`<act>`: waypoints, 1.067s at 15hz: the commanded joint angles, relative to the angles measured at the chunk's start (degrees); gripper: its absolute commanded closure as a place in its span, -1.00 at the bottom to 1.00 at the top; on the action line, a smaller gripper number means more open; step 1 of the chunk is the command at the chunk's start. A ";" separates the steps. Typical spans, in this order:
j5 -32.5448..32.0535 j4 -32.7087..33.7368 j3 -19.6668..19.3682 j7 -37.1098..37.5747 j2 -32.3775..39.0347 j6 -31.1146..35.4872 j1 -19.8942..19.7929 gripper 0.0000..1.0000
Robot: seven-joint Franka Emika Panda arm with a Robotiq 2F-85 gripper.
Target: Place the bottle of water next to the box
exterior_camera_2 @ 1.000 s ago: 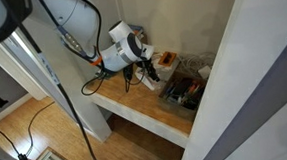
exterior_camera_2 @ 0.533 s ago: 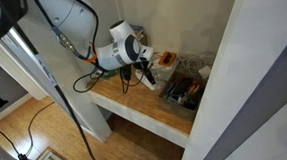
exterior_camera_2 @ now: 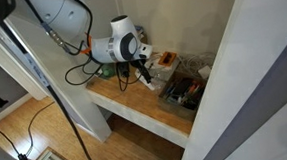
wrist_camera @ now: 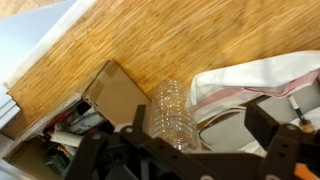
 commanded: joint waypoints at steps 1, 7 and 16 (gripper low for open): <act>5.19 0.35 1.55 -5.95 -2.07 -2.96 -0.25 -1.00; 6.15 2.33 2.61 -11.72 -3.75 -3.30 0.19 -1.00; 6.98 4.59 4.65 -22.04 -5.79 -3.50 0.40 -1.00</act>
